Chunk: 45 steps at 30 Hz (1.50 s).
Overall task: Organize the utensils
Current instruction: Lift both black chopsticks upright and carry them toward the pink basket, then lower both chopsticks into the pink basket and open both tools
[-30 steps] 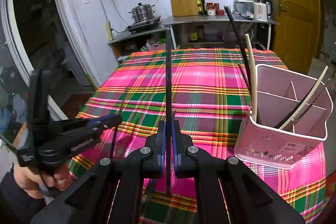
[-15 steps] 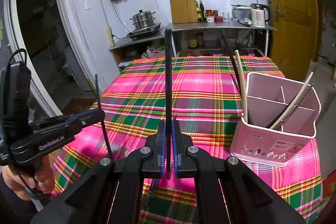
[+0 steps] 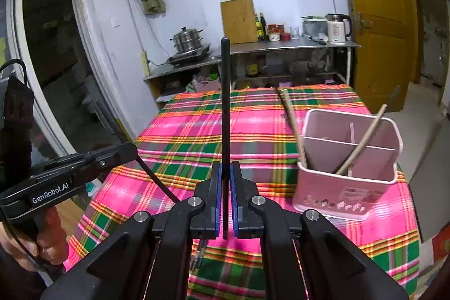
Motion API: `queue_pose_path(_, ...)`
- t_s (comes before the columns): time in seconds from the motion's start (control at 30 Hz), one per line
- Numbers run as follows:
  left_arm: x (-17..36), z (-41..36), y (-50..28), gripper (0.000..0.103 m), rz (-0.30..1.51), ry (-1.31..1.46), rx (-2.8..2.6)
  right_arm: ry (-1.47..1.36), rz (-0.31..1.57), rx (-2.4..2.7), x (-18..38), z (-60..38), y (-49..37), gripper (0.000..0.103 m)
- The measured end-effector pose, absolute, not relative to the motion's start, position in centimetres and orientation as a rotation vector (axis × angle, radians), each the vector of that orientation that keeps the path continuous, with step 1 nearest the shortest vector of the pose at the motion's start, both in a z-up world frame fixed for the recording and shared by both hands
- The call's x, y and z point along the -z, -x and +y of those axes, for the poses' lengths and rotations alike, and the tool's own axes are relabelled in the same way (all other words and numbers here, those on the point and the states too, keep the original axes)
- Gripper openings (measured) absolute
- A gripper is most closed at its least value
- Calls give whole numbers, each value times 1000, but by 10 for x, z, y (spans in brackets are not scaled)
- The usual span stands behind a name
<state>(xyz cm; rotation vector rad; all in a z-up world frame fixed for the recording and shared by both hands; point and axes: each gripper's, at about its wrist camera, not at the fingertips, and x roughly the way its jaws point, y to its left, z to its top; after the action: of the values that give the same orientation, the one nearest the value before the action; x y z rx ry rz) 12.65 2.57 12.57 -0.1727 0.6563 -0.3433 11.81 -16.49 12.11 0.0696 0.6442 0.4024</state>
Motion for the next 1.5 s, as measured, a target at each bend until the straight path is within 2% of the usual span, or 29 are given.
queue_pose_path(0.87,-204,-87,-180,6,549,99,525,-153,471,-227,-197,-266,-140,6)
queue_pose_path(1.5,-151,-116,-226,5,652,61,521,-179,575,-202,-142,-273,-188,6)
